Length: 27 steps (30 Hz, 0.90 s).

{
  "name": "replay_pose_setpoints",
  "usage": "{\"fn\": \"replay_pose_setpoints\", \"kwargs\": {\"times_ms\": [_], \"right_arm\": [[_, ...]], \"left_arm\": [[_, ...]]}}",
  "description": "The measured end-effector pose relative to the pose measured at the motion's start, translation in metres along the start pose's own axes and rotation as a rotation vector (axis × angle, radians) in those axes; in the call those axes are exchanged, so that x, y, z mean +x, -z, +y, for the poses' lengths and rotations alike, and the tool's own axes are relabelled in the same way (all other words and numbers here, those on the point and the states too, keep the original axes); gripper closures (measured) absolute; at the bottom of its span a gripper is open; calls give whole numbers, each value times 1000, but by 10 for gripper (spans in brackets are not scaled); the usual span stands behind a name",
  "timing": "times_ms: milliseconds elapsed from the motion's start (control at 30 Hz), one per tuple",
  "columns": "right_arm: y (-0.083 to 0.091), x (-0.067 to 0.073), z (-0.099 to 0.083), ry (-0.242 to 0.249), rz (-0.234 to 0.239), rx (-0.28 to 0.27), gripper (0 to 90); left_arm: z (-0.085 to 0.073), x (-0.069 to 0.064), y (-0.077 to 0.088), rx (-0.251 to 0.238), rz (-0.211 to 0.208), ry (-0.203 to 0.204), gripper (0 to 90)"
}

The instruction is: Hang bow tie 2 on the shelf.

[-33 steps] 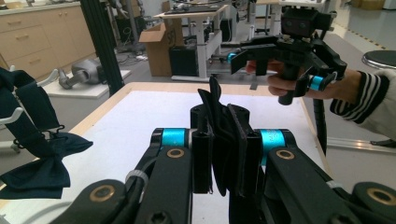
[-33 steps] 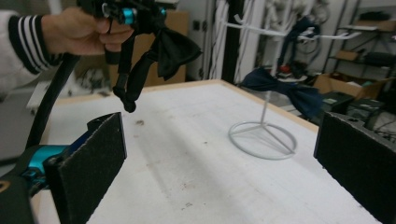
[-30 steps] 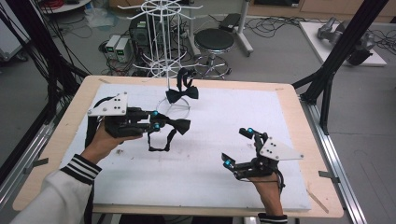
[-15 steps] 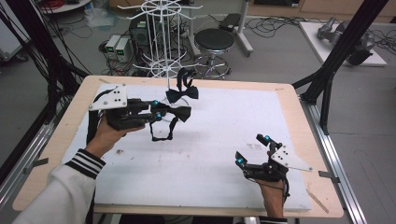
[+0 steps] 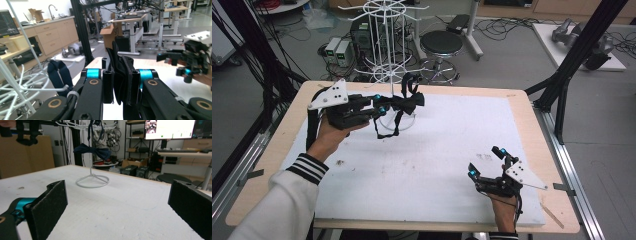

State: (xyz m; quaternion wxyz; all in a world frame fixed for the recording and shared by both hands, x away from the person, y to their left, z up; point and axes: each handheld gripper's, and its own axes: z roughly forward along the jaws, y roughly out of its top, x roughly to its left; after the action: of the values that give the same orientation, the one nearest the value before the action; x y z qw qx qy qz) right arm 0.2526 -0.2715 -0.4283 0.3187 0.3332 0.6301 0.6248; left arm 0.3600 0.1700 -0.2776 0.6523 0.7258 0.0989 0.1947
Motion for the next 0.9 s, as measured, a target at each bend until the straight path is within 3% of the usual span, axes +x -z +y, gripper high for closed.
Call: {"fn": "replay_pose_setpoints", "kwargs": {"times_ms": [200,500,900], "right_arm": [[-1,3,-9,13,-2,11,17],[-5,4,-15,36,-12,21,17],[-5,2,-25,20,-43,28,17]], "left_arm": [[2,8,-3,-22,53,-5,801],[3,17,-10,13,127,0,802],[6,24,-20,57,226,5,801]]}}
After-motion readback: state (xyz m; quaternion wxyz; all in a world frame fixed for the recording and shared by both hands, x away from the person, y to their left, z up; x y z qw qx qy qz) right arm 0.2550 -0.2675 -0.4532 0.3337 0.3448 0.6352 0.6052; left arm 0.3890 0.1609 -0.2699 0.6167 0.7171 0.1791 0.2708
